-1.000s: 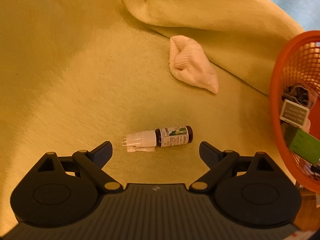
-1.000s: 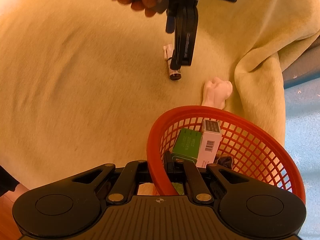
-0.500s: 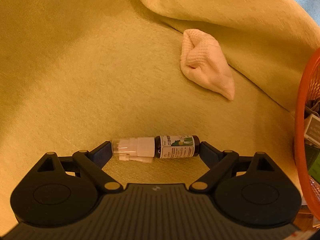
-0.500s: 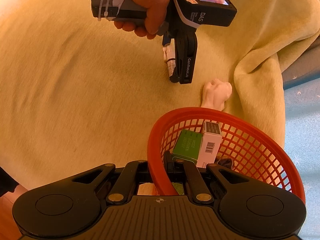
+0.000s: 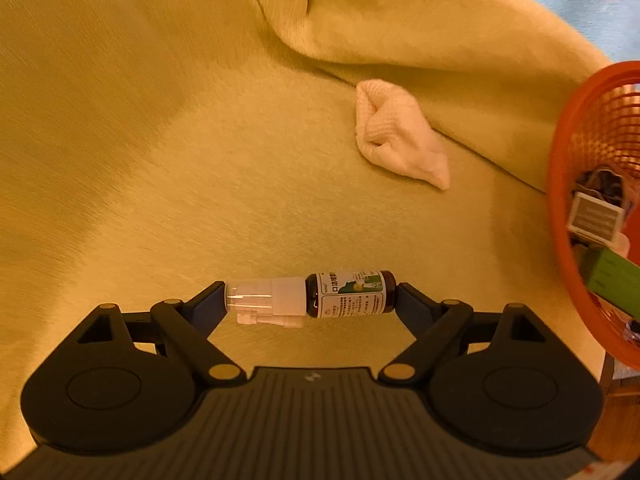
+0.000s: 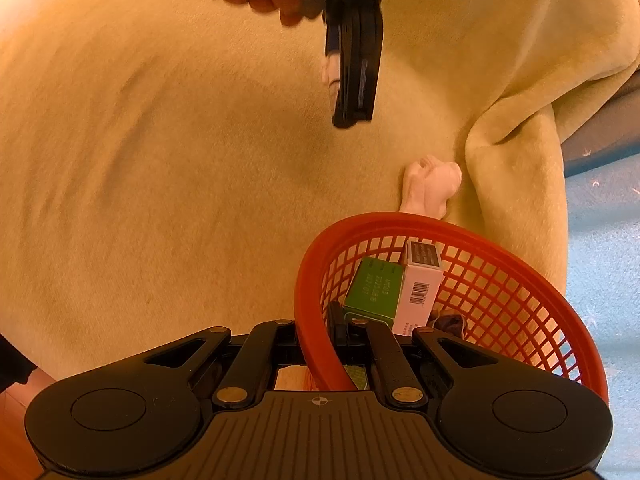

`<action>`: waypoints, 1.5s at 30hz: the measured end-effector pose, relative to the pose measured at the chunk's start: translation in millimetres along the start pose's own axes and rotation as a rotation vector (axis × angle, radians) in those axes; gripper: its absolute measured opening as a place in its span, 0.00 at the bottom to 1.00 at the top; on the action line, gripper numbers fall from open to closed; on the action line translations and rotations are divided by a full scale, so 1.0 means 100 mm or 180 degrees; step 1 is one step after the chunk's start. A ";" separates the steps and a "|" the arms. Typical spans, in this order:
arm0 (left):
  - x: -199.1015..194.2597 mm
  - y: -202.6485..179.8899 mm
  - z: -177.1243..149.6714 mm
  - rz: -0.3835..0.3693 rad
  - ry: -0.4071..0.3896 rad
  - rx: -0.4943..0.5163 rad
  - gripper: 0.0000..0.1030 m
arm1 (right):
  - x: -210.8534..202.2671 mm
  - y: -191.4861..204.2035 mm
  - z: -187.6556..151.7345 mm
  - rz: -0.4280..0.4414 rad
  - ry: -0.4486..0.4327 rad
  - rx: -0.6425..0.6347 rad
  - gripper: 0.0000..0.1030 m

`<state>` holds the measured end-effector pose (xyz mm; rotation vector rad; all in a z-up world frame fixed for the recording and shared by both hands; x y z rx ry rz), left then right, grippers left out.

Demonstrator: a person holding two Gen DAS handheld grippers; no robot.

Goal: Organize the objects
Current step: 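Close the left tool on the white spray bottle, then carry the spray bottle into the wastebasket and open the left tool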

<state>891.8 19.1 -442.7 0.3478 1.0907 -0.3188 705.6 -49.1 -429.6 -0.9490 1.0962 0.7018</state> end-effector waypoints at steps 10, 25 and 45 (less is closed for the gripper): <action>-0.58 -0.09 0.17 -0.0303 -0.0208 0.0228 0.84 | -0.01 0.01 0.01 -0.0015 0.0029 0.0011 0.03; -1.12 -0.86 0.67 -0.1016 -0.0485 0.0677 0.84 | -0.03 -0.03 -0.03 -0.0014 0.0028 0.0022 0.03; -1.42 -1.55 0.87 -0.1530 -0.0617 0.0937 0.88 | -0.07 -0.03 -0.06 -0.0034 -0.0018 0.0109 0.02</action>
Point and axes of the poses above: each gripper's, at about its wrist camera, not at the fingertips, and x roughly the way its jaws point, y to its left, z to its top, the point moved 8 cm from there along x, roughly the way its jaws point, and after that the axes turned 11 degrees about z, right-handed, at the moved point
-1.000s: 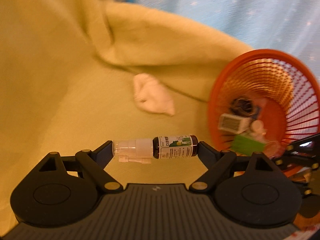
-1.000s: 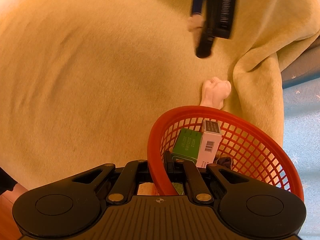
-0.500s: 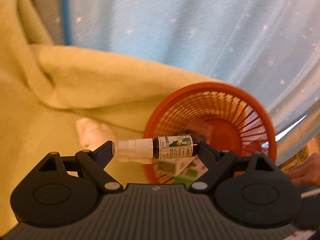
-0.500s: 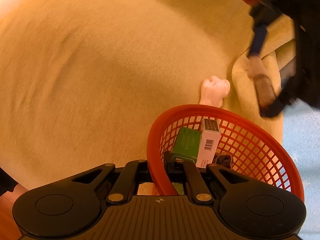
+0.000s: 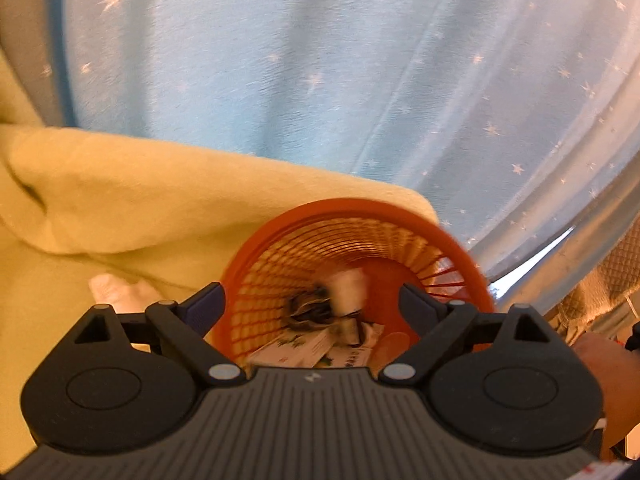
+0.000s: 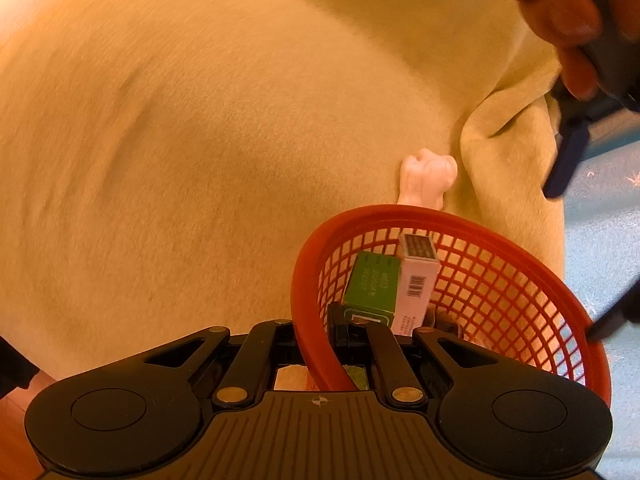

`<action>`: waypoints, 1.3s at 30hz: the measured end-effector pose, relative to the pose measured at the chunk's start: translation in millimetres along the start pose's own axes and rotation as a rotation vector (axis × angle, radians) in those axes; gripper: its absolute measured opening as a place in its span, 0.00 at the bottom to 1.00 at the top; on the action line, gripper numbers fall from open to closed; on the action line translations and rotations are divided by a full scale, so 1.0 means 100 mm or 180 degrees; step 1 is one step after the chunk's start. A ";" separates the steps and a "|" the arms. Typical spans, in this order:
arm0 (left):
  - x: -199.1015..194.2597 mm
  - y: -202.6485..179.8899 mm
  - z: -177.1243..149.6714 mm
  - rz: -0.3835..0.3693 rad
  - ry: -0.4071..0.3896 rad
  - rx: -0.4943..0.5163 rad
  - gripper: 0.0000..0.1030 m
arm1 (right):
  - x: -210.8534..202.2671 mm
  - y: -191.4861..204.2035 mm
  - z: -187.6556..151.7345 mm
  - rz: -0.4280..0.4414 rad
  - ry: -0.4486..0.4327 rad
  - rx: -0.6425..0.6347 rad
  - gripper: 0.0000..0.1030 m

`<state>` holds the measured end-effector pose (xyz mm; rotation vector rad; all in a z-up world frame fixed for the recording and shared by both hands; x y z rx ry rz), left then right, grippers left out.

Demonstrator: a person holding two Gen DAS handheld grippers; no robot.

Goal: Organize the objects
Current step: 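Carry the spray bottle into the wastebasket and open the left tool, then reach the left tool down toward the white sock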

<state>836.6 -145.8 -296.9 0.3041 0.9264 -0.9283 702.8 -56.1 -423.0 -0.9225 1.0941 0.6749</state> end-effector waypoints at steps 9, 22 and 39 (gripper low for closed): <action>-0.09 0.43 -0.23 0.0425 0.0100 -0.0114 0.88 | 0.02 -0.03 0.01 0.0005 0.0002 0.0010 0.03; -0.13 0.91 -0.61 0.0879 0.0365 -0.0185 0.88 | 0.01 -0.02 0.00 0.0015 0.0051 0.0021 0.03; -0.12 1.23 -0.71 0.1064 0.0437 -0.0347 0.88 | -0.02 -0.02 0.02 0.0036 0.0107 0.0064 0.03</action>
Point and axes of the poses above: each gripper's, at about its wrist camera, not at the fingertips, and x roughly the way its jaws point, y to its left, z to its top, the point moved 8 cm from there along x, roughly the way its jaws point, and after that the axes turned 11 degrees about z, right-handed, at the moved point
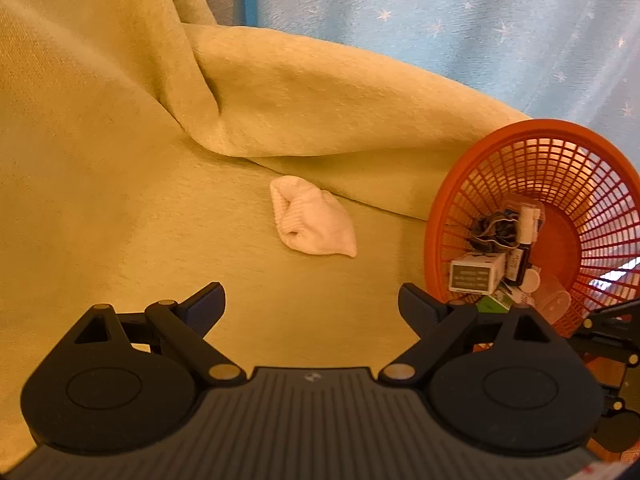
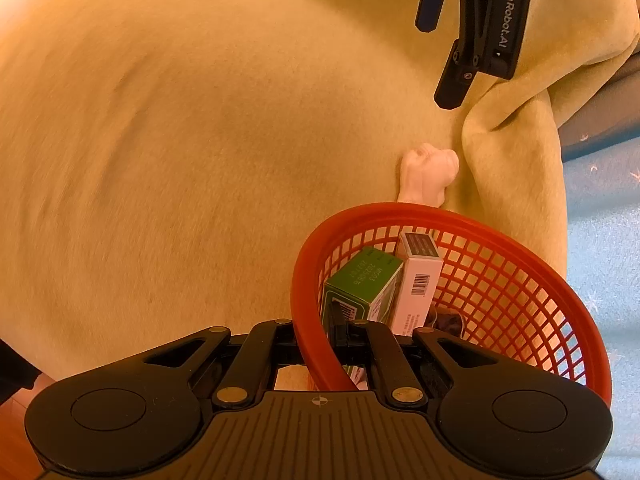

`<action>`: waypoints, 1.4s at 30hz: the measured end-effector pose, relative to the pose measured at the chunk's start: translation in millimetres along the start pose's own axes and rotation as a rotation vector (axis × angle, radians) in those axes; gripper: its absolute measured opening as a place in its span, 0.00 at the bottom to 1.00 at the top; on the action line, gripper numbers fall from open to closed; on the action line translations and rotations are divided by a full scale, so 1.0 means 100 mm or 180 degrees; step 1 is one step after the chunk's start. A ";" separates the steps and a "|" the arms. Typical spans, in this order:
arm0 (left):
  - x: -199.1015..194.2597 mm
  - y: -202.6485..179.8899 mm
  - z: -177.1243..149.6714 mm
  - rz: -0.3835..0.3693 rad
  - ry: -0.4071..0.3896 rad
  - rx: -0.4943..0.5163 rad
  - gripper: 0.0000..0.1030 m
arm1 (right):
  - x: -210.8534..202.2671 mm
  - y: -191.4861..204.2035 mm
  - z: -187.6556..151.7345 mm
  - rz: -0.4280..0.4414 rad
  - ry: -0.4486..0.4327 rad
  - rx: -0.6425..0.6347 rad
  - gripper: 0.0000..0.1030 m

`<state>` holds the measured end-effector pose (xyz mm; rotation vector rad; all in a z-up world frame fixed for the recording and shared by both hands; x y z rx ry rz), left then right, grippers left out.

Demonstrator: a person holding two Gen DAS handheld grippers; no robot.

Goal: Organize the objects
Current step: 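Reach the left tool down toward the white sock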

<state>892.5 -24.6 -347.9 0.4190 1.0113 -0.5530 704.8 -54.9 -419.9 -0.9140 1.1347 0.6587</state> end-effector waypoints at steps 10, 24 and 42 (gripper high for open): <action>0.43 0.05 0.17 0.0016 -0.0002 -0.0004 0.88 | -0.01 -0.02 0.02 0.0008 0.0002 0.0068 0.03; 1.04 -0.07 0.31 -0.0005 0.0163 0.0035 0.88 | 0.01 -0.07 0.10 0.0059 -0.0057 0.0144 0.03; 1.38 -0.14 0.42 -0.0125 0.0204 -0.0061 0.87 | 0.03 -0.15 0.14 0.0078 -0.0047 0.0167 0.03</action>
Point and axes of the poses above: each gripper's, at about its wrist camera, not at the fingertips, and x roughly the way its jaws point, y to its left, z to its top, the point moved 8 cm from there along x, roughly the way its jaws point, and after that the axes turned 11 degrees about z, right-handed, at the moved point
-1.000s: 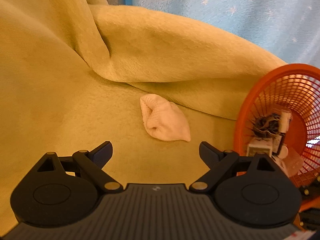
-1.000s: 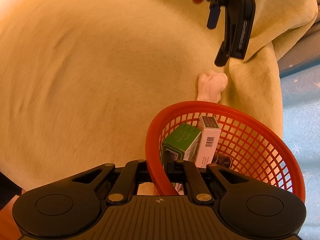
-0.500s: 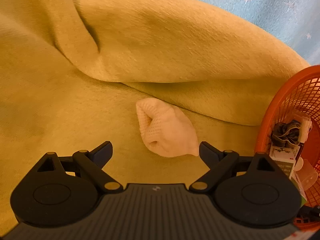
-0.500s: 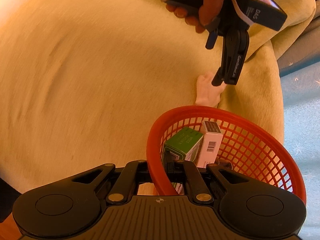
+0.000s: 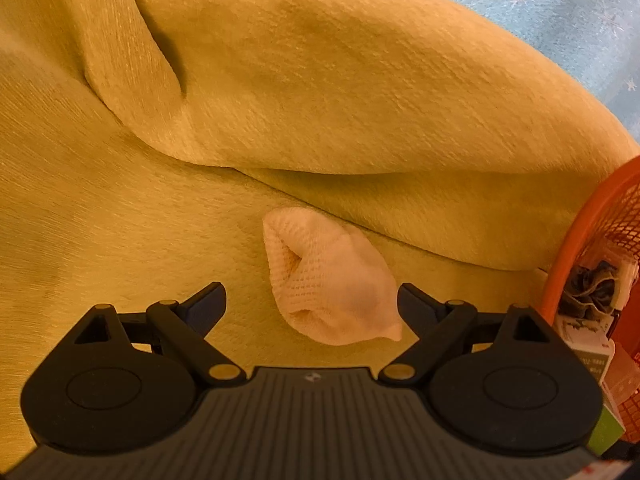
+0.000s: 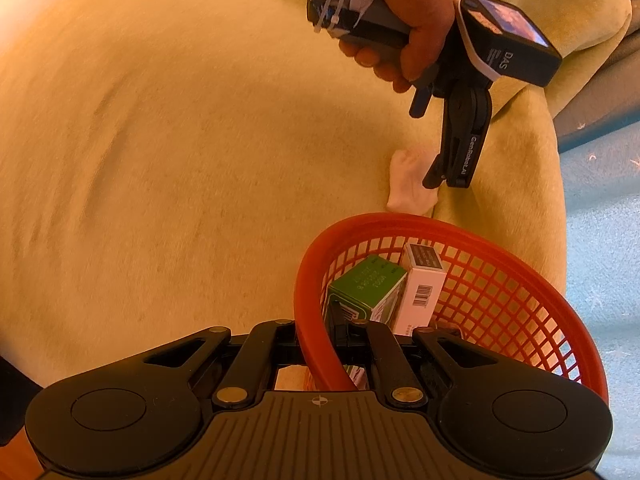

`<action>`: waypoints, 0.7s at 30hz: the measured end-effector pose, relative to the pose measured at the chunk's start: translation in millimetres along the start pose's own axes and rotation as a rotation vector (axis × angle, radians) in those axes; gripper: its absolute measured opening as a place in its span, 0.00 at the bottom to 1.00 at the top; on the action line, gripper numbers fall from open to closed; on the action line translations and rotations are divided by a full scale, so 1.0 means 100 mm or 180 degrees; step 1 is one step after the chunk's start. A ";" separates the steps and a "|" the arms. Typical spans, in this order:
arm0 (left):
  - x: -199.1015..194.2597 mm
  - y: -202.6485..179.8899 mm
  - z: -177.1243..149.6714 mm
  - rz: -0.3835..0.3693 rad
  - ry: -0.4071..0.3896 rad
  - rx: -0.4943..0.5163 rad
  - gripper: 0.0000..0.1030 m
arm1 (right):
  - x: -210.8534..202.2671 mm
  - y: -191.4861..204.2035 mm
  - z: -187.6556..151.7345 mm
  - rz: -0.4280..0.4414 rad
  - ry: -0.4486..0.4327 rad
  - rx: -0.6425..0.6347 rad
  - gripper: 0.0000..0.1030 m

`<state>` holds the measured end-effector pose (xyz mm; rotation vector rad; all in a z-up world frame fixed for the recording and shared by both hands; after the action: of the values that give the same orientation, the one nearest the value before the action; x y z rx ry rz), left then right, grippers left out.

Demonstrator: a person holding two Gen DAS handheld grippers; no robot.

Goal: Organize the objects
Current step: 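Reach the left tool down toward the white sock, then close the left tool on the white sock and lift it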

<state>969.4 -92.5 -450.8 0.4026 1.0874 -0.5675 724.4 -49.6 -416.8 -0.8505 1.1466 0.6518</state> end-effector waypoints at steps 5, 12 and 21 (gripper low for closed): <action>0.07 0.00 0.01 -0.0092 0.0036 -0.0160 0.83 | 0.00 0.01 0.00 0.0004 -0.0012 0.0014 0.03; 0.21 0.00 0.01 -0.0221 0.0131 -0.0396 0.76 | 0.00 0.01 0.00 0.0006 -0.0018 0.0028 0.03; 0.29 -0.03 -0.03 -0.0257 0.0227 -0.0492 0.63 | 0.02 -0.03 0.01 0.0015 -0.0036 0.0045 0.03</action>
<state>975.5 -99.8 -478.7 0.2466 1.2116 -0.5394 727.2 -50.4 -417.7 -0.8312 1.1421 0.6509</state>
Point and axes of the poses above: each gripper's, at about its wrist camera, not at the fingertips, and x roughly the way its jaws point, y to its left, z to its top, the point moved 8 cm from there along x, roughly the way its jaws point, and after that the axes turned 11 degrees about z, right-handed, at the moved point
